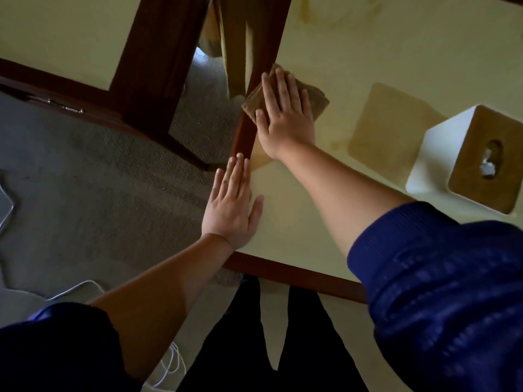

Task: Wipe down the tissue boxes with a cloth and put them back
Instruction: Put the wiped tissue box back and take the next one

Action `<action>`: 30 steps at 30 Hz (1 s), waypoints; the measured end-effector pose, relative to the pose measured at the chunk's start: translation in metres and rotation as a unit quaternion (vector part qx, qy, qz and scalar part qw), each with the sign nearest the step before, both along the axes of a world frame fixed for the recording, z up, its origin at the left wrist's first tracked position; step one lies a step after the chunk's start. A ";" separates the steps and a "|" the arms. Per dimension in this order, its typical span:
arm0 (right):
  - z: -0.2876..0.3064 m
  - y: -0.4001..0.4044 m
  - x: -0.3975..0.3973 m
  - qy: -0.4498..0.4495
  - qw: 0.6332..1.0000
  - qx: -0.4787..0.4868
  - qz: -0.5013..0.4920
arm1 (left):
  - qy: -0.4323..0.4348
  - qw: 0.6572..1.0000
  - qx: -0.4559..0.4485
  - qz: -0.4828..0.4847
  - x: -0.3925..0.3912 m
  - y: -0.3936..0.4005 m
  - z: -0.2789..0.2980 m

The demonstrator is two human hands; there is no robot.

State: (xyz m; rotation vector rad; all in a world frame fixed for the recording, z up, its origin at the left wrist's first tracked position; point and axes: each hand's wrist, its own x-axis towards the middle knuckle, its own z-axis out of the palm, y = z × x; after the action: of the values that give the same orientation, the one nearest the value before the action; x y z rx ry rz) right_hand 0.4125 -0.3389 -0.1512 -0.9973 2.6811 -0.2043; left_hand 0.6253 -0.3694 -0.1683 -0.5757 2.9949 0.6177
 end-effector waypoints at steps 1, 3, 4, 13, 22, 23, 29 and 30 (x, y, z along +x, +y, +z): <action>0.000 -0.001 -0.002 0.002 1.000 -0.004 -0.008 | 0.001 1.000 -0.004 -0.009 0.000 0.000 0.000; -0.001 0.005 0.002 0.006 1.000 -0.009 -0.023 | 0.007 1.000 -0.006 -0.019 0.000 0.000 0.000; -0.002 0.013 0.007 0.009 1.000 -0.012 -0.028 | 0.016 1.000 -0.005 -0.018 0.000 -0.001 0.000; -0.004 0.129 0.048 0.010 0.996 0.004 -0.094 | 0.029 1.000 0.000 -0.010 -0.001 0.000 0.001; 0.000 0.199 0.140 -0.024 0.988 0.035 -0.147 | 0.021 0.999 -0.016 -0.019 -0.001 0.003 -0.002; 0.001 0.192 0.136 -0.023 0.989 0.034 -0.143 | 0.023 1.000 -0.014 -0.016 -0.002 0.003 -0.001; -0.001 0.096 0.056 -0.019 0.996 0.011 -0.081 | 0.047 0.998 0.040 0.010 -0.001 0.000 0.003; -0.001 0.078 0.038 -0.014 0.998 0.008 -0.068 | 0.062 0.997 0.052 0.016 -0.002 0.000 0.003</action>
State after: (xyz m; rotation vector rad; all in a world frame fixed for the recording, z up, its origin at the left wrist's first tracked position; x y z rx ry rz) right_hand 0.4505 -0.2614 -0.1525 -0.8025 2.7215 -0.2217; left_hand 0.6236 -0.3690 -0.1649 -0.6027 3.0482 0.8370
